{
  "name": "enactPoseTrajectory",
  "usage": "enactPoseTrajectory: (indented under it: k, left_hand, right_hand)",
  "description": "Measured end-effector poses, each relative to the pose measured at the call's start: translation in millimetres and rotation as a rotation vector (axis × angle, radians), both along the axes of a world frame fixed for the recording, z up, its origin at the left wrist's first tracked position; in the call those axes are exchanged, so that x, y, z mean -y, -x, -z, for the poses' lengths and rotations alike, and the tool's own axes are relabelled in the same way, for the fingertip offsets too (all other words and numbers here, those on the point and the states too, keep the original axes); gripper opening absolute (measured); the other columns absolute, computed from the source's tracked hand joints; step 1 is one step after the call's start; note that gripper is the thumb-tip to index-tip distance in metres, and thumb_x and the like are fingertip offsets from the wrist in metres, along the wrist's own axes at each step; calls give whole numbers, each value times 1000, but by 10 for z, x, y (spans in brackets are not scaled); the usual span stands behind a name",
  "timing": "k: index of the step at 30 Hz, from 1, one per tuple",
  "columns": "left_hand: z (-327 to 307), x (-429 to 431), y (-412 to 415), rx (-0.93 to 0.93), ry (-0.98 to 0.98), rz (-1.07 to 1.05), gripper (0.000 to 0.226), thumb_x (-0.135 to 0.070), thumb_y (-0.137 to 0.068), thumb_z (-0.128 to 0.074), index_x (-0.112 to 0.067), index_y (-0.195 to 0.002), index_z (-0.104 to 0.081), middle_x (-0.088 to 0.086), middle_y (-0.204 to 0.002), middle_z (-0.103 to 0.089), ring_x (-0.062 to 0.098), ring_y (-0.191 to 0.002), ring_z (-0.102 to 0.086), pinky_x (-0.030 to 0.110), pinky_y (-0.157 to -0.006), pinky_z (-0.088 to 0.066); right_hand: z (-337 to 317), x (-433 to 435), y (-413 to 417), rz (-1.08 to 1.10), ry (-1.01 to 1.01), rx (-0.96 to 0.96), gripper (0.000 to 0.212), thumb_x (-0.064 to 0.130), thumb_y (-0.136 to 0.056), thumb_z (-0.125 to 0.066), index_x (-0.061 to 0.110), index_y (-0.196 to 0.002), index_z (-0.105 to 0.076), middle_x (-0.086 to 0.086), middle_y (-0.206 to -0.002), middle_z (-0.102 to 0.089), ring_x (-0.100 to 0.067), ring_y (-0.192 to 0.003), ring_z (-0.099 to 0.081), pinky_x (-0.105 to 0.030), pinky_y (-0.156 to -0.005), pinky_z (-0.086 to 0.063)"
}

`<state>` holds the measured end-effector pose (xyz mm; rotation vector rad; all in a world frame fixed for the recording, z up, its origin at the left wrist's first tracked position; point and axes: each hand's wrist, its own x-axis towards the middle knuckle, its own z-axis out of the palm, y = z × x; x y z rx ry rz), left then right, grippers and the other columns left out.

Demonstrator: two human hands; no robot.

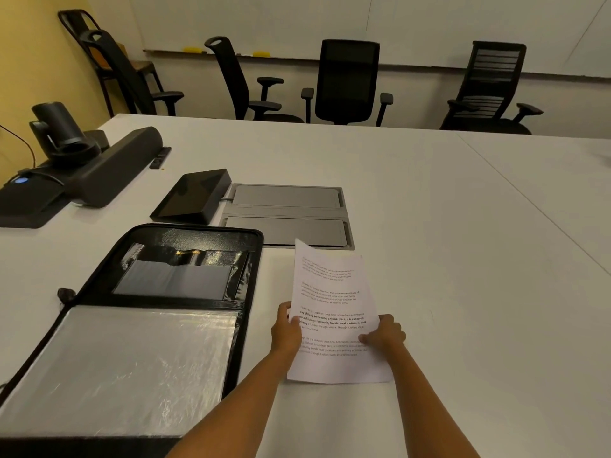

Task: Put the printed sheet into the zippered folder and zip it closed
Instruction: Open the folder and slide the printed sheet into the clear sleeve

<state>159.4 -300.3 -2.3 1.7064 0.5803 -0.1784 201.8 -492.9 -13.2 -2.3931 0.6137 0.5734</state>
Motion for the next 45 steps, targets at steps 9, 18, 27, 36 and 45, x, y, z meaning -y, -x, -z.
enactPoseTrajectory:
  k: [9,18,27,36,45]
  left_hand:
    - [-404,-494,-92,31,452,52,31,-5,-97,-42,-25,-121,-46,4,-102,-64,23,-90,-63,38,-76,-54]
    - [-715,-965,155,-33,594,311,39,-3,-88,-54,-13,-126,-51,19,-123,-62,37,-109,-61,50,-87,-54]
    - [-992,-1196,337,120,393,260,37,-9,-86,-62,-11,-122,-55,20,-118,-64,37,-103,-63,54,-90,-51]
    - [-1368,-1975,387,33,-23,569,26,-15,-87,-62,-16,-113,-60,12,-112,-67,29,-99,-66,50,-95,-50]
    - [-1792,-2234,367,-71,-259,918,18,-21,-85,-64,-30,-100,-61,-1,-101,-71,14,-88,-72,27,-75,-59]
  right_hand:
    - [-254,92,225,214,-935,156,46,28,-77,-72,8,-116,-57,-12,-113,-69,-27,-92,-71,-36,-71,-59]
    - [-680,-208,433,-87,-1267,78,45,22,-82,-68,15,-125,-55,-14,-121,-65,-35,-110,-63,-44,-83,-57]
    - [-1017,-650,610,-252,-1103,147,49,13,-76,-74,12,-122,-58,-11,-116,-68,-31,-105,-66,-47,-88,-55]
    - [-1449,-830,592,-97,-1058,609,33,13,-82,-67,27,-112,-64,-2,-108,-68,-20,-90,-67,-25,-65,-58]
    - [-1698,-1139,729,-612,-619,201,39,33,-76,-73,18,-111,-62,-7,-105,-69,-25,-93,-68,-32,-77,-58]
